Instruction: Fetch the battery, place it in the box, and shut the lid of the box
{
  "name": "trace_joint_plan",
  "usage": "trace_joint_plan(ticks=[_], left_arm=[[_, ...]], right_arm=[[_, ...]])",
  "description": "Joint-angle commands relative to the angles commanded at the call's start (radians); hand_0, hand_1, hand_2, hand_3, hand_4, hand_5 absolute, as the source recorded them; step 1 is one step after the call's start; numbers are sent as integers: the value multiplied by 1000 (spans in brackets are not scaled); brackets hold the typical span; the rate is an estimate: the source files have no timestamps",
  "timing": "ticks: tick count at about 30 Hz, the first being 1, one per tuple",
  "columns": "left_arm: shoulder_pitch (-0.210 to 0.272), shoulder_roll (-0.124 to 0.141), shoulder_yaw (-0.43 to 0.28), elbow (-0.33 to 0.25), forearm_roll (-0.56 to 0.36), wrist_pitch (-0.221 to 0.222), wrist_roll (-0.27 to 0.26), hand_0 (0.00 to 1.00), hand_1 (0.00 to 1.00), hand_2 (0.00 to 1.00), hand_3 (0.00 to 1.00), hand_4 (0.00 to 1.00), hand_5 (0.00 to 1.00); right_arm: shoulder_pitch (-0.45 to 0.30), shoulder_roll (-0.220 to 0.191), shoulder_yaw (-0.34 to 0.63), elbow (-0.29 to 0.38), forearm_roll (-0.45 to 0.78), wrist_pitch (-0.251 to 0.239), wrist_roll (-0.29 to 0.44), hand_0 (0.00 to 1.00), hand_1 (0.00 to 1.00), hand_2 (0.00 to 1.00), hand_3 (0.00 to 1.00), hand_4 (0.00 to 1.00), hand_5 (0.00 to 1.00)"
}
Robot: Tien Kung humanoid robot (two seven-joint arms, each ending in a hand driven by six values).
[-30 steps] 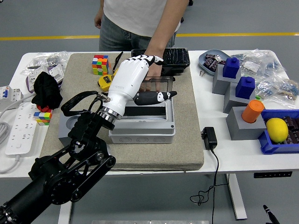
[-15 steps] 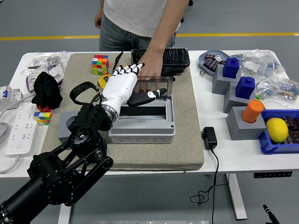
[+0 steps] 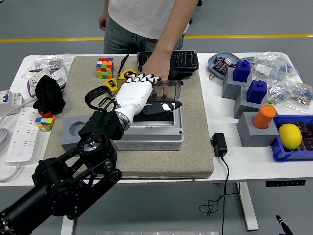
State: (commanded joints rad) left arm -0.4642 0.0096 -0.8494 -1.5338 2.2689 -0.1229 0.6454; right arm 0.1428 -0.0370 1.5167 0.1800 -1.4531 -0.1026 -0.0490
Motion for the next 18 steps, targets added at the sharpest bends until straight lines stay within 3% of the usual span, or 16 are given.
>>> trace_joint_plan(ticks=[8, 9, 10, 15, 16, 18], left_arm=[[-21, 0, 11, 4, 0, -7, 0, 998, 998, 963, 856, 998, 998], [-24, 1, 11, -1, 0, -15, 0, 998, 998, 963, 856, 998, 998], [-26, 2, 10, -6, 0, -24, 0, 998, 954, 863, 804, 998, 998], [-32, 5, 16, -30, 0, -74, 0, 998, 954, 863, 804, 998, 998], [-32, 5, 17, -32, 0, -78, 0, 973, 703, 691, 701, 998, 998], [-31, 5, 19, -43, 0, -92, 0, 973, 703, 691, 701, 998, 998]], right_arm=[[2, -1, -3, 0, -1, 0, 0, 879, 851, 791, 800, 998, 998], [2, -1, -2, 0, -2, -1, 0, 879, 851, 791, 800, 998, 998], [2, -1, -2, 0, -3, -1, 0, 879, 851, 792, 800, 998, 998], [2, -2, 3, 0, -7, -2, -1, 879, 851, 792, 800, 998, 998], [2, -2, 3, 0, -8, -2, -1, 879, 851, 792, 801, 998, 998], [3, -2, 1, 0, -5, -2, -1, 879, 851, 792, 801, 998, 998]])
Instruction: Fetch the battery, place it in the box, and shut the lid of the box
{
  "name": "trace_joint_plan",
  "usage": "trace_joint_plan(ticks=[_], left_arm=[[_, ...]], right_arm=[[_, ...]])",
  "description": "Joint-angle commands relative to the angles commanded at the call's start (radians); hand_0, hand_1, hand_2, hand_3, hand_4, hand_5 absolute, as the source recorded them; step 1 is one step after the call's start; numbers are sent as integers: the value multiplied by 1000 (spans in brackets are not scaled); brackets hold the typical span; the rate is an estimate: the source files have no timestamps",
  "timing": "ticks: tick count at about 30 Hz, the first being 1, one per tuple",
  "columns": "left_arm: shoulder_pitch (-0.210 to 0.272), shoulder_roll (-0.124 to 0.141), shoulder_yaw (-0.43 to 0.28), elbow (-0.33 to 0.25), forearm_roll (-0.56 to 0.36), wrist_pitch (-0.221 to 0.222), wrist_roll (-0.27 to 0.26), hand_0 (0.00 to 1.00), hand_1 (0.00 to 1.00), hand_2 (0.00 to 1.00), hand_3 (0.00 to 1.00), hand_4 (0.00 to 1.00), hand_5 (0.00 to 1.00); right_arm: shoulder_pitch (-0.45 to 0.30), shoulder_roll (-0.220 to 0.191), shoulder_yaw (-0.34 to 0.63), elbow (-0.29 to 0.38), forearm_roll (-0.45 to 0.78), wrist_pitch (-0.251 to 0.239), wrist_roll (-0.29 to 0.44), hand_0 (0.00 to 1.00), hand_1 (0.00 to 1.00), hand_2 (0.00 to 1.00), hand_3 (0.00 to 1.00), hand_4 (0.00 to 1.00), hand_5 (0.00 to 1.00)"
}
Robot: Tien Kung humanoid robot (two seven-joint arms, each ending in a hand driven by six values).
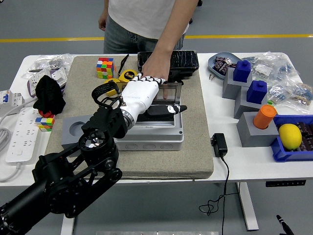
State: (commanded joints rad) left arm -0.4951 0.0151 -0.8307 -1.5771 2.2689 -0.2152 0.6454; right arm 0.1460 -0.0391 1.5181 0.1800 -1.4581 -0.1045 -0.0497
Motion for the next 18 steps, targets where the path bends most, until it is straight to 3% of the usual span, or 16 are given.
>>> trace_joint_plan(ticks=[3, 4, 9, 10, 18], left_arm=[[0, 2, 2, -12, 0, -20, 0, 973, 703, 691, 701, 998, 998], [0, 3, 2, -15, 0, -34, 0, 842, 599, 625, 680, 998, 998], [4, 5, 1, -32, 0, -83, 0, 842, 599, 625, 680, 998, 998], [4, 5, 1, -34, 0, -86, 0, 770, 555, 609, 669, 998, 998], [5, 7, 3, -43, -11, -163, 0, 724, 554, 609, 666, 998, 998]], right_arm=[[1, 0, -2, 0, 3, 0, 1, 879, 851, 792, 801, 998, 998], [1, 1, -4, 0, 4, 0, 1, 879, 851, 792, 801, 998, 998], [0, 1, -4, 0, 3, 0, 1, 879, 851, 792, 801, 998, 998], [0, 1, -3, 0, 1, 0, 1, 878, 850, 792, 801, 998, 998], [1, 0, -3, 0, 1, -1, 2, 878, 848, 792, 801, 998, 998]])
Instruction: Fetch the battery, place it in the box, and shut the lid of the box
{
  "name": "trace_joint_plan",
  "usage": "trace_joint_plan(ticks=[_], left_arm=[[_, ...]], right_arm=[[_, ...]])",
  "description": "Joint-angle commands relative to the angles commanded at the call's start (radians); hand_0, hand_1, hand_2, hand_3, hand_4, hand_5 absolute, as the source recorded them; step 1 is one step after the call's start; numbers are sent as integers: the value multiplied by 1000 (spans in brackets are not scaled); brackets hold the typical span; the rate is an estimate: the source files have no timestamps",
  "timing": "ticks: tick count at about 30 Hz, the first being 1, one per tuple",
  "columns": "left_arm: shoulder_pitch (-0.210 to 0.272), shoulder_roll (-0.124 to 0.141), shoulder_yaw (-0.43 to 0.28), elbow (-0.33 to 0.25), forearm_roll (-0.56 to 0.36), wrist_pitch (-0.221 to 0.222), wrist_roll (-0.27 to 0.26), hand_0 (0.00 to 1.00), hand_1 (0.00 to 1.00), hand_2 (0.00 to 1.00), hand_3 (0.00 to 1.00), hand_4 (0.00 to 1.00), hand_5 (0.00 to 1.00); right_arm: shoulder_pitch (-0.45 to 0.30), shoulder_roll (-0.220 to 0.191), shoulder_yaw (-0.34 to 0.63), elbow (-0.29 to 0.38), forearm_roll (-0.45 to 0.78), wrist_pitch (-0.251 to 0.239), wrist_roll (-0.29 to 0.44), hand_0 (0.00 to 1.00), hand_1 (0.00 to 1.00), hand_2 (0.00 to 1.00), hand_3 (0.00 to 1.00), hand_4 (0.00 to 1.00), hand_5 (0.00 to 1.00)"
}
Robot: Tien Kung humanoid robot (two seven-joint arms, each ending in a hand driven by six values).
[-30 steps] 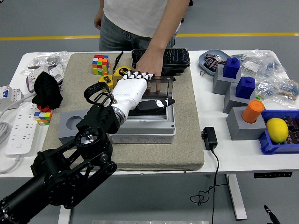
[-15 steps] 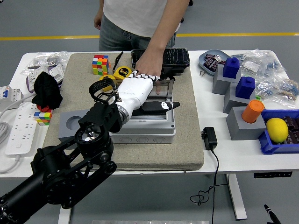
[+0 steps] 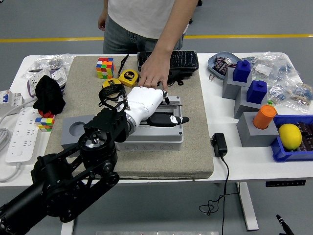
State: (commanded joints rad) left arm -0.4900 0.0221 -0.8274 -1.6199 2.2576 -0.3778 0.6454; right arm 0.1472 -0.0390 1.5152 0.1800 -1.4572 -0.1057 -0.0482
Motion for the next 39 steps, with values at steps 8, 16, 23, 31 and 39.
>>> trace_joint_plan(ticks=[8, 16, 23, 31, 39], left_arm=[[7, 1, 5, 9, -39, -34, 0, 719, 552, 608, 665, 998, 998], [23, 1, -15, 3, 11, 125, 0, 703, 556, 602, 645, 998, 998], [94, -3, -104, 27, -86, 369, -202, 724, 568, 584, 544, 998, 998], [193, 0, -273, 5, -423, 482, -539, 737, 669, 613, 443, 998, 928], [286, 1, -439, 19, -761, 412, -816, 745, 712, 644, 468, 998, 918]], right_arm=[[1, 0, 2, 0, 0, -2, 1, 878, 843, 791, 800, 998, 998], [-1, 1, 3, 0, -1, -1, 1, 874, 841, 791, 800, 998, 998], [-5, 4, 4, 0, 0, -1, 0, 873, 840, 791, 800, 998, 998], [-9, 7, 9, 0, 0, 0, 2, 873, 840, 789, 800, 998, 998], [-10, 9, 8, 0, 4, 0, 5, 872, 839, 789, 800, 998, 998]])
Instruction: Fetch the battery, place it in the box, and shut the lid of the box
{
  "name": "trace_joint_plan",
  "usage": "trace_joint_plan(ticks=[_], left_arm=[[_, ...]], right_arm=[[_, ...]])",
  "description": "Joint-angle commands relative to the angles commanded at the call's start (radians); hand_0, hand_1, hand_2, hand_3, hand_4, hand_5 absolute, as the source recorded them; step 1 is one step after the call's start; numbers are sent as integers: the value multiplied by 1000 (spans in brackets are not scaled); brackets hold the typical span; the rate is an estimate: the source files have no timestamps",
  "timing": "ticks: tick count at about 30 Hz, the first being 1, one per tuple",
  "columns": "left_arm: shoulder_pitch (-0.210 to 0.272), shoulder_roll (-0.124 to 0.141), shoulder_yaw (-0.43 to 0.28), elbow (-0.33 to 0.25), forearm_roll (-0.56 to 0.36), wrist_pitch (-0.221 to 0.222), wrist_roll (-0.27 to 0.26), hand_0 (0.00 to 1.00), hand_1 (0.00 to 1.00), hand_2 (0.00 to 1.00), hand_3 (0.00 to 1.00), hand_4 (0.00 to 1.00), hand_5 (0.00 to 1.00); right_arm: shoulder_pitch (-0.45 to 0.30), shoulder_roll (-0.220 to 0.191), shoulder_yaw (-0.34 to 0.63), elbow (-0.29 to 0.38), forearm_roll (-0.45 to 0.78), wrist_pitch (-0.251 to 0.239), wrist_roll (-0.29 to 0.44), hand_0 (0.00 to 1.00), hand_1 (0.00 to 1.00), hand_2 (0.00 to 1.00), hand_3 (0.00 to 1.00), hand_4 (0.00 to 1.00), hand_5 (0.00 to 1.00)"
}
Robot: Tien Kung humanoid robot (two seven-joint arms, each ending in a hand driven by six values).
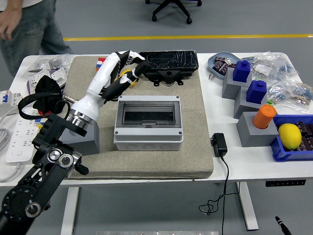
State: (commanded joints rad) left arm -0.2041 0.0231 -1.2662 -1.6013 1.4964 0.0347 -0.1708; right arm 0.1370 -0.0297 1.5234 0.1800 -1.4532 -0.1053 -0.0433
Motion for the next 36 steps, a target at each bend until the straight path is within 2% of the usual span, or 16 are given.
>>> trace_joint_plan(ticks=[1, 6, 7, 10, 12, 13, 15, 18, 19, 22, 24, 25, 30, 31, 33, 36], left_arm=[[16, 7, -26, 3, -46, -8, 3, 776, 825, 778, 731, 998, 932], [64, 39, -85, 13, -243, -12, 15, 776, 825, 778, 731, 998, 932], [74, 45, -95, 17, -288, -9, 17, 809, 920, 911, 898, 998, 946], [100, 48, -131, 28, -417, 7, 24, 809, 920, 911, 898, 998, 946], [116, 38, -167, 38, -396, 38, 31, 809, 920, 911, 898, 998, 946], [123, 31, -188, 43, -358, 61, 41, 998, 998, 998, 998, 998, 998], [129, 26, -207, 52, -294, 84, 50, 998, 998, 998, 998, 998, 998], [137, 21, -236, 84, -165, 132, 110, 998, 998, 998, 998, 998, 998], [137, 21, -241, 95, -128, 139, 125, 998, 998, 998, 998, 998, 998], [140, 17, -252, 128, -5, 153, 173, 998, 998, 998, 998, 998, 998], [144, 13, -254, 140, 74, 168, 182, 998, 998, 998, 998, 998, 998], [144, 12, -253, 144, 87, 176, 178, 998, 998, 998, 888, 998, 998], [142, 9, -253, 172, -29, 211, 127, 998, 998, 998, 888, 998, 998], [142, 9, -256, 179, -49, 219, 122, 326, 383, 629, 913, 998, 998], [144, 8, -255, 187, -97, 237, 105, 326, 383, 629, 913, 998, 998], [149, 4, -259, 190, -187, 216, 84, 326, 383, 629, 913, 998, 998]], right_arm=[[1, 0, 1, 0, 0, 0, 1, 872, 838, 789, 800, 998, 998], [4, 0, 1, 0, 3, -2, 4, 872, 838, 789, 800, 998, 998], [4, 0, 3, 0, 3, -3, 4, 879, 840, 788, 799, 998, 998], [3, 1, 12, 0, -2, -7, 9, 879, 840, 788, 799, 998, 998], [3, 1, 35, 0, -21, -15, 16, 879, 840, 788, 799, 998, 998], [2, 1, 47, 0, -31, -20, 21, 990, 870, 800, 806, 998, 998], [1, 1, 64, 0, -45, -26, 26, 990, 870, 800, 806, 998, 998], [-2, 0, 112, 0, -95, -22, 25, 990, 870, 800, 806, 998, 998], [-3, 0, 123, 0, -108, -20, 22, 998, 946, 865, 834, 998, 998], [-5, 1, 147, 0, -144, -21, 13, 998, 946, 865, 834, 998, 998], [-4, 1, 137, 0, -139, -26, 16, 998, 946, 865, 834, 998, 998], [-4, 1, 134, 0, -135, -28, 18, 998, 941, 866, 814, 998, 998], [2, 1, 118, 0, -113, -34, 30, 998, 941, 866, 814, 998, 998], [3, 1, 114, 0, -109, -33, 31, 998, 933, 859, 810, 998, 998], [5, 1, 110, 0, -102, -32, 32, 998, 933, 859, 810, 998, 998], [3, 2, 109, 0, -102, -30, 32, 998, 933, 859, 810, 998, 998]])
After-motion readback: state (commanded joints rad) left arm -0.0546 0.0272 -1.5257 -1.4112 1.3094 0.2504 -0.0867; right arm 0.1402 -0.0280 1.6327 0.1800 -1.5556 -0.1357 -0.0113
